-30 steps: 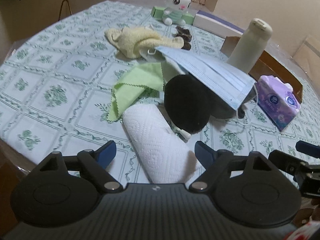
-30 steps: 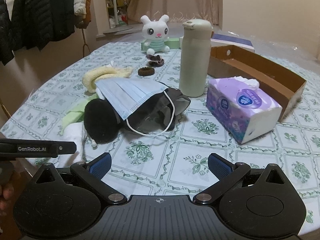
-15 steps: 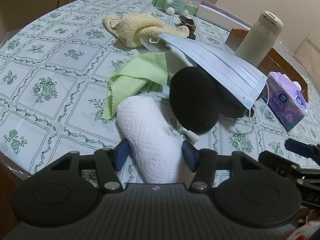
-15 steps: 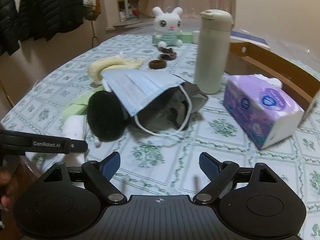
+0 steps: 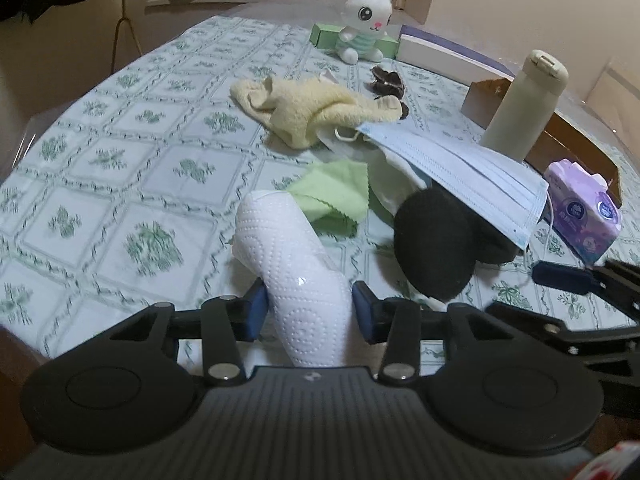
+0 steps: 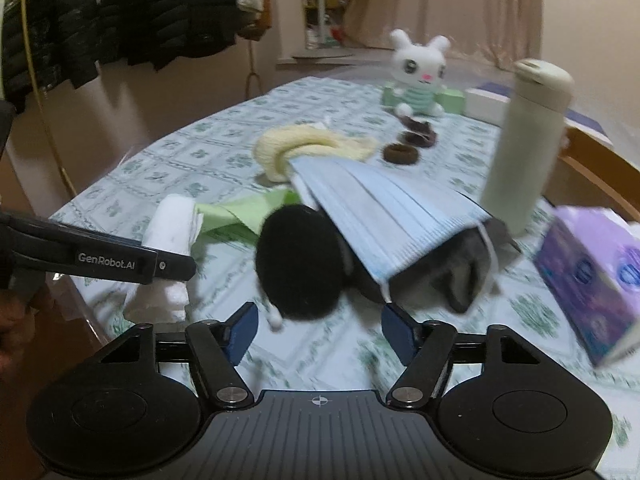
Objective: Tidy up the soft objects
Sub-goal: 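Grasp the white rolled towel with the left tool while the right tool grasps the black round sponge, then carry the towel and sponge in both tools over the cardboard box, then open the left tool to drop the towel while the right tool drops the sponge into the box, then move both open tools back toward the pile of soft items, then grasp the blue face mask with the right tool while the left tool grasps the light-green cloth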
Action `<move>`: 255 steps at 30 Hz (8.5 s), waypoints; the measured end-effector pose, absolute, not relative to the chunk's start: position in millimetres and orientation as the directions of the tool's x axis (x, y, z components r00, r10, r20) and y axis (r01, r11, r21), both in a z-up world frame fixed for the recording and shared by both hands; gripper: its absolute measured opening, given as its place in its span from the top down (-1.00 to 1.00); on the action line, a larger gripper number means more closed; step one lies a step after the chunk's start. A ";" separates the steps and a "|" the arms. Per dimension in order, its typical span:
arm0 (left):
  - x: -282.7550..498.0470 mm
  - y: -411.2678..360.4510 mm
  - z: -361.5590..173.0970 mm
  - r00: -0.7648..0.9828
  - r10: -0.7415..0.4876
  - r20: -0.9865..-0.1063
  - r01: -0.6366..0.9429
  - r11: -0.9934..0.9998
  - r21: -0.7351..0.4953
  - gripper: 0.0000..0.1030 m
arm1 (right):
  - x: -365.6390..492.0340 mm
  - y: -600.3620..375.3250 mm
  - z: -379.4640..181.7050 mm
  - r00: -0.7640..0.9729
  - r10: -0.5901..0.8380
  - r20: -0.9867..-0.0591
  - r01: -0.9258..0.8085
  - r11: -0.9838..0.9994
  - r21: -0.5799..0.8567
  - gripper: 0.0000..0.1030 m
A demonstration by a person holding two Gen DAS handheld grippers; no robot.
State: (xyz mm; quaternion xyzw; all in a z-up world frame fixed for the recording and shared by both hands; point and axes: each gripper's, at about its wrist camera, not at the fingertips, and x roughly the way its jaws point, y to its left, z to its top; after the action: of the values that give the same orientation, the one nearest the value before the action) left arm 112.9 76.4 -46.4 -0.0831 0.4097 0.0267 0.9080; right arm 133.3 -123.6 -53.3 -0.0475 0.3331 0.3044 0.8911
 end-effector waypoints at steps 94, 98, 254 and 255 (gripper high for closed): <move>261.9 -178.6 32.8 0.587 -0.473 -0.657 0.539 0.834 -0.118 0.20 | 232.9 -387.1 19.0 0.813 0.134 -0.566 -0.121 0.991 0.060 -0.15; 287.4 -198.1 36.3 0.593 -0.481 -0.646 0.537 0.834 -0.129 0.20 | 257.8 -408.7 22.9 0.815 0.133 -0.563 -0.101 0.991 0.088 -0.15; 188.9 89.1 -48.5 0.695 -0.147 -0.704 0.112 0.989 -0.095 -0.30 | 239.8 -101.3 -36.0 0.542 0.479 -0.690 -0.727 0.679 -0.101 0.84; 188.6 89.4 -47.9 0.696 -0.145 -0.703 0.112 0.989 -0.093 -0.30 | 239.2 -103.1 -32.9 0.546 0.483 -0.685 -0.720 0.688 -0.090 0.88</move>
State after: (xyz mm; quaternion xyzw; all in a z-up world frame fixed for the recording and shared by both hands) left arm 188.6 89.4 -47.9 -0.0215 0.3834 -0.0699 0.9207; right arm 239.2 -103.1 -32.9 -0.1836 0.3233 0.3499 0.8598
